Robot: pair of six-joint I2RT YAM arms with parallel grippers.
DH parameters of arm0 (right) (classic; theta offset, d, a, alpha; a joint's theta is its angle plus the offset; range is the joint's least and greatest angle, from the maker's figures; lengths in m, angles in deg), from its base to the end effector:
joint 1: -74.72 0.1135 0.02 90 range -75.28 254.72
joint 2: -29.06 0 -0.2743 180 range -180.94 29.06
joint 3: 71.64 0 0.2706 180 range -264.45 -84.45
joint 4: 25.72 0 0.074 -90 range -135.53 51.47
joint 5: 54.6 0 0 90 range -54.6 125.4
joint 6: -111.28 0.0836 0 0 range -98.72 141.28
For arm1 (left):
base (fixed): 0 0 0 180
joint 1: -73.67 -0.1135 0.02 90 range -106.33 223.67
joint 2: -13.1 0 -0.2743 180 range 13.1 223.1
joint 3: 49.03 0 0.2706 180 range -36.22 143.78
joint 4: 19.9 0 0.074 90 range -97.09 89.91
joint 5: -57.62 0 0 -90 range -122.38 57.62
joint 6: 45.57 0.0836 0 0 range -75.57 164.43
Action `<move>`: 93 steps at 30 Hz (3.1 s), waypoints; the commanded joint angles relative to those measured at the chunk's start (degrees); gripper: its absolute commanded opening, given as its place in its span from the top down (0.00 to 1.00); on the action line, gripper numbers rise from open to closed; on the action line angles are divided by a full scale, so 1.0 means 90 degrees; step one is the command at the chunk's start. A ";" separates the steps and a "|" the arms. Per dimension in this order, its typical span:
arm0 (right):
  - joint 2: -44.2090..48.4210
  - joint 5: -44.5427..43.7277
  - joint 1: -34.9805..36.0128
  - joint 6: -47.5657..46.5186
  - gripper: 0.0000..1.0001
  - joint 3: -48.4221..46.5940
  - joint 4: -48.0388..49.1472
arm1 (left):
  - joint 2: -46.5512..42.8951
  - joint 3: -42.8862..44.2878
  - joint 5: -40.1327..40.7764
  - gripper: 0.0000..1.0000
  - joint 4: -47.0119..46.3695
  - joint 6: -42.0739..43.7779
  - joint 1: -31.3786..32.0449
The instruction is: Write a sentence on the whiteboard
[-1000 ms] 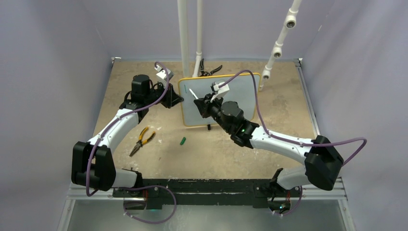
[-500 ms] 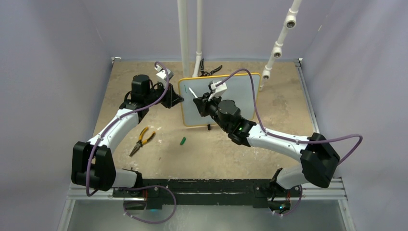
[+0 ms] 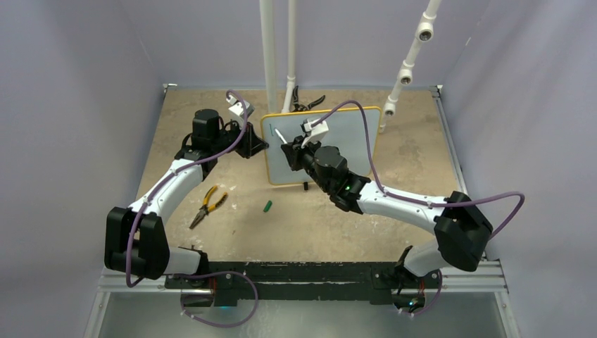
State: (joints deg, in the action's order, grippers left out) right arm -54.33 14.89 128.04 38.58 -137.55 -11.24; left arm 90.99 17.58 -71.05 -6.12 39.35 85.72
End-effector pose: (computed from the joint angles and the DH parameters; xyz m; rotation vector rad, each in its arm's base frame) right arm 0.2616 0.3022 0.2967 -0.2388 1.6431 0.6560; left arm 0.3353 -0.1250 0.2698 0.5560 1.9299 -0.8659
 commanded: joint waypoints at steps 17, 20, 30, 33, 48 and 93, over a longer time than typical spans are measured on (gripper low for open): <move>-0.0192 -0.0533 -0.0024 0.0077 1.00 -0.0275 0.0002 | -0.0099 0.0135 0.0098 1.00 -0.0218 0.0074 -0.0011; -0.0162 -0.0571 -0.0026 0.0139 1.00 -0.0198 -0.0052 | -0.0100 0.0137 0.0104 1.00 -0.0221 0.0074 -0.0005; 0.0092 -0.0704 -0.0026 0.0265 1.00 0.0159 -0.0166 | -0.0119 0.0130 0.0098 1.00 -0.0219 0.0071 -0.0011; 0.0092 -0.0685 -0.0026 0.0265 1.00 0.0170 -0.0180 | -0.0119 0.0126 0.0103 1.00 -0.0216 0.0071 -0.0011; 0.0697 0.0287 -0.0016 -0.0244 1.00 0.0526 0.0562 | -0.0148 0.0128 0.0251 1.00 -0.0184 0.0086 -0.0009; 0.0125 -0.0087 -0.0234 -0.0320 1.00 -0.0194 -0.0105 | -0.0139 0.0167 0.0318 1.00 -0.0118 0.0183 -0.0011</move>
State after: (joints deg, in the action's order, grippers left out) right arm -52.65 16.84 126.44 35.31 -136.90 -11.66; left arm 90.81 17.58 -70.44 -5.75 39.57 85.83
